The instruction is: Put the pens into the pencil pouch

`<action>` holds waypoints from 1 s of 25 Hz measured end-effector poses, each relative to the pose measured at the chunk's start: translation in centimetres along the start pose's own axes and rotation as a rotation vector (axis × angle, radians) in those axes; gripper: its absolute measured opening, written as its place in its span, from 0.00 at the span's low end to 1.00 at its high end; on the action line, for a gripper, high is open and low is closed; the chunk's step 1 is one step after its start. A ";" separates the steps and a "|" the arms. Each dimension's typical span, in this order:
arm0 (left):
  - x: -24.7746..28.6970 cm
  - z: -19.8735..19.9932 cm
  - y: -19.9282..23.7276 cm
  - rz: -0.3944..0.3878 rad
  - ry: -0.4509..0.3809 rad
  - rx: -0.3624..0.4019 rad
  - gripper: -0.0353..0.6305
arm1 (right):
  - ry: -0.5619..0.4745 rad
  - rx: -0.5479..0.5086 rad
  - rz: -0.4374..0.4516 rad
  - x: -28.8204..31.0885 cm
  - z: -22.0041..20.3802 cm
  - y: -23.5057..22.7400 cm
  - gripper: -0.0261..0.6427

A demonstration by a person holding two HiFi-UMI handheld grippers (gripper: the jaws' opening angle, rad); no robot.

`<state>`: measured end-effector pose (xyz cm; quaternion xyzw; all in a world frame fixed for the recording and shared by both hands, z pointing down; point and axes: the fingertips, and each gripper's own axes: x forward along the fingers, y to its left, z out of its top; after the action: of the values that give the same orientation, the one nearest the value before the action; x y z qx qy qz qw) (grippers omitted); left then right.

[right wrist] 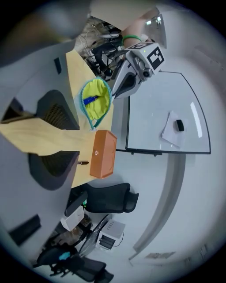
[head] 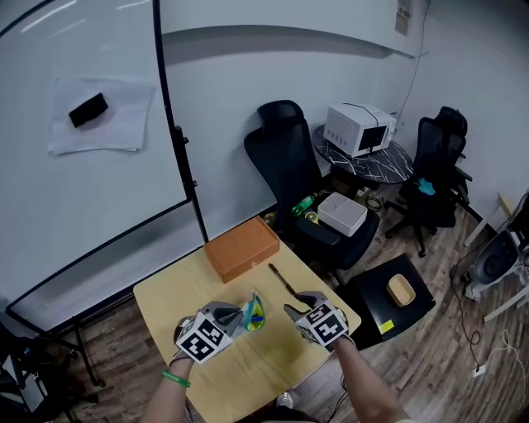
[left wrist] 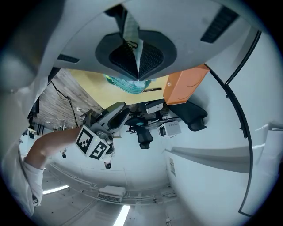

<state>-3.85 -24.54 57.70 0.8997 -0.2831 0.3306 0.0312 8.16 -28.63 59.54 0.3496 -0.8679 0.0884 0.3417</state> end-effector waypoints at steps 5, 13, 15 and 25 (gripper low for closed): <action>0.6 0.2 1.2 0.029 0.007 -0.027 0.07 | 0.004 0.050 -0.091 1.9 0.2 -4.0 0.26; 1.6 0.7 3.1 0.068 0.004 -0.094 0.07 | 0.068 0.117 -0.119 6.1 -0.7 -7.0 0.26; 1.8 0.8 3.5 0.076 0.002 -0.112 0.07 | 0.103 0.126 -0.112 7.3 -1.7 -7.1 0.26; 1.7 -0.3 3.5 0.074 0.019 -0.141 0.07 | 0.232 0.174 -0.109 10.9 -5.1 -7.4 0.25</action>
<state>-4.85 -28.28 58.57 0.8810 -0.3386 0.3195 0.0849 10.07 -38.04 69.85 0.4121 -0.7913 0.1844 0.4123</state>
